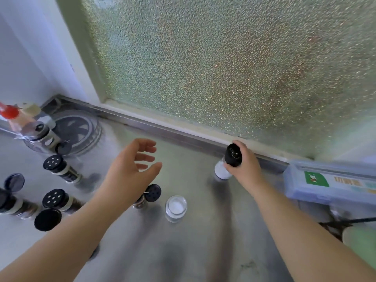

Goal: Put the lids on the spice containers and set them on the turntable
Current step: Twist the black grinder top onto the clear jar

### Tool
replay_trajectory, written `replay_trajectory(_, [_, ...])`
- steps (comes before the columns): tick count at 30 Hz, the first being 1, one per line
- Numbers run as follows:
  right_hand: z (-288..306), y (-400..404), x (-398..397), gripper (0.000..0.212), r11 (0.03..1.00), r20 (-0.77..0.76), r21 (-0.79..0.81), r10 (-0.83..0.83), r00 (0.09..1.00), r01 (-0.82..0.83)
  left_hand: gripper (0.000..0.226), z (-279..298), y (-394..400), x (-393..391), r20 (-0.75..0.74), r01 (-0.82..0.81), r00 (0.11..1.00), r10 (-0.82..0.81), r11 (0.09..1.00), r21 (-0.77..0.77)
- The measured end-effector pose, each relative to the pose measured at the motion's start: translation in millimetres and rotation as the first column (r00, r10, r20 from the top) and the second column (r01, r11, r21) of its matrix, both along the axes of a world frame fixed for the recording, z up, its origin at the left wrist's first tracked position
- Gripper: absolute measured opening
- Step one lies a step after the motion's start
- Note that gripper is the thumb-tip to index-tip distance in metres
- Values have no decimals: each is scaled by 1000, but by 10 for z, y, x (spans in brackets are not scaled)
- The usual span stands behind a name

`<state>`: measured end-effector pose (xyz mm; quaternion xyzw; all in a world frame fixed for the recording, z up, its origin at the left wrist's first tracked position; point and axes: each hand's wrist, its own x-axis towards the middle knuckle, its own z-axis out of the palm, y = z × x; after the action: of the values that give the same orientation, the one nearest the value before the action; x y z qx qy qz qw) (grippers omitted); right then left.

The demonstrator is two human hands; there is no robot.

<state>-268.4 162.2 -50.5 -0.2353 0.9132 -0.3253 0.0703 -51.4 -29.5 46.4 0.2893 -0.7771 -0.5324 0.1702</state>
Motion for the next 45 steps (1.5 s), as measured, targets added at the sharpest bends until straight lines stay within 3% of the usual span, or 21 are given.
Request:
replay_trajectory(8, [-59,34,4,88,999,71,-24,-22,997,24,28,-72,138,-89,54,30,998,-32,999,30])
replay_trajectory(16, [70,34,23,90,1000,79,-9,28,997,-27,24,-105,163,-53,91,60,994,-61,998,14])
replay_trajectory(23, [997,-129,357,88,980,63,-81,184,981,-179,35,-85,169,-209,123,292,949,-289,956,-8])
replay_trajectory(27, [1632,-301,768,88,952,54,-134,284,957,-275,76,68,181,-299,152,411,903,-401,911,-41])
replay_trajectory(29, [1831,-390,976,87,939,39,-163,313,949,-303,86,164,143,-268,100,450,890,-444,891,-54])
replay_trajectory(33, [2095,-565,1305,81,928,38,-162,347,937,-337,62,353,-55,7,-12,442,896,-445,893,-90])
replay_trajectory(35, [2260,-628,1397,80,901,99,-72,432,896,-427,48,422,-202,191,-8,417,906,-422,897,-147])
replay_trajectory(37, [2445,-680,1450,79,865,101,55,492,865,-499,52,501,-349,374,13,401,913,-409,888,-225])
replay_trajectory(40, [2708,-835,1580,67,820,91,201,529,844,-536,68,570,-548,544,27,394,909,-415,839,-376])
replay_trajectory(42, [2782,-966,1683,44,794,55,278,549,834,-541,69,630,-632,637,14,370,914,-404,822,-433])
replay_trajectory(45, [2728,-1166,1807,14,864,140,182,450,882,-470,68,668,-707,759,-19,271,943,-333,801,-534])
